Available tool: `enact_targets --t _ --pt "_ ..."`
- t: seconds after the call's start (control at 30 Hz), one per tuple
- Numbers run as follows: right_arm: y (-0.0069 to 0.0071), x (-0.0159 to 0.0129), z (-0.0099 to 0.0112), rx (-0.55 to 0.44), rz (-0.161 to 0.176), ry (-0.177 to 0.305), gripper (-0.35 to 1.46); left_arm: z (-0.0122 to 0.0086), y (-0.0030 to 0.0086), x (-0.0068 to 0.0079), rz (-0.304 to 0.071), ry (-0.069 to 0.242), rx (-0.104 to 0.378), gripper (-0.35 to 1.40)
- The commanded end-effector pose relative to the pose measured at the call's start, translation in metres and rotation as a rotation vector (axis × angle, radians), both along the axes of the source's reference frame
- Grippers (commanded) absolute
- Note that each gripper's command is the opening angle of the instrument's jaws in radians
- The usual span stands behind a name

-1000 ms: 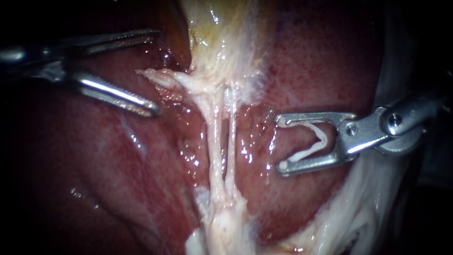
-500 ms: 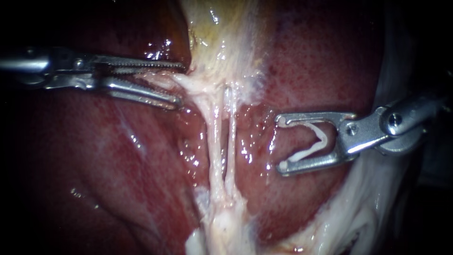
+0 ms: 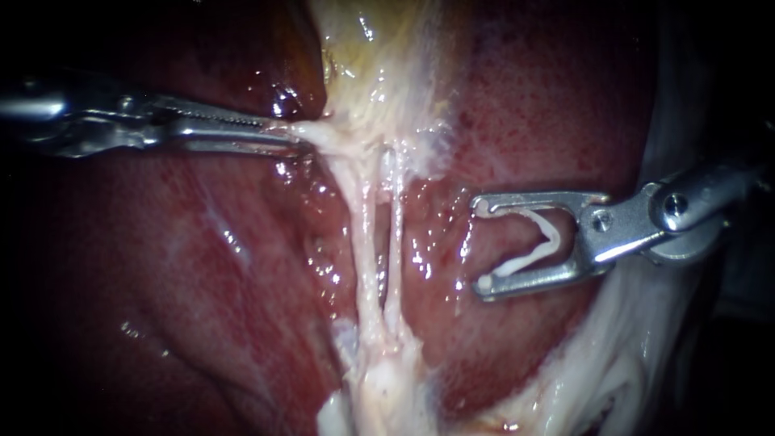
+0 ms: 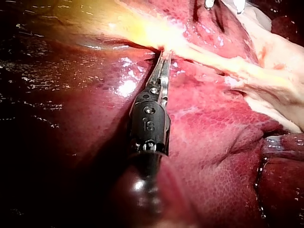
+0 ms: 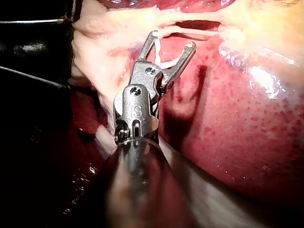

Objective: Grabbing gallbladder

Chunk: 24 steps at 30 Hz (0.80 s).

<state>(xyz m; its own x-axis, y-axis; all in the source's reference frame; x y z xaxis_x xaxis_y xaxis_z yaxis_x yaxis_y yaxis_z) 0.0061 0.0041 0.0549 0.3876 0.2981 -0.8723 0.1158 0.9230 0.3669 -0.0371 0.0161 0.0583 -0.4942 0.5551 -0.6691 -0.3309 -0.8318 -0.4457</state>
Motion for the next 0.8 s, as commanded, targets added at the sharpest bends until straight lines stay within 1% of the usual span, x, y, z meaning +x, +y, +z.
enact_targets --t 0.03,0.07,0.13,0.17,0.27,0.37,0.5,0.8 --pt "0.0 0.0 0.0 0.0 0.0 0.0 0.5 -0.0004 0.0 0.0 0.0 0.0 0.002 -0.35" --pt "0.0 0.0 0.0 0.0 0.0 0.0 0.5 -0.001 0.0002 0.0002 0.001 -0.001 0.005 -0.35" --pt "0.0 0.0 0.0 0.0 0.0 0.0 0.5 -0.0021 0.001 0.0007 0.001 -0.004 0.012 -0.35" --pt "0.0 0.0 0.0 0.0 0.0 0.0 0.5 -0.003 0.0017 0.0011 -0.001 -0.004 0.016 -0.35" --pt "0.0 0.0 0.0 0.0 0.0 0.0 0.5 -0.0047 0.0035 0.0026 -0.016 0.009 0.019 -0.35" --pt "0.0 0.0 0.0 0.0 0.0 0.0 0.5 -0.0055 0.0044 0.0037 -0.025 0.016 0.019 -0.35" --pt "0.0 0.0 0.0 0.0 0.0 0.0 0.5 -0.0051 0.0044 0.0041 -0.032 0.021 0.018 -0.35" --pt "0.0 0.0 0.0 0.0 0.0 0.0 0.5 -0.0048 0.0041 0.004 -0.041 0.028 0.016 -0.35"
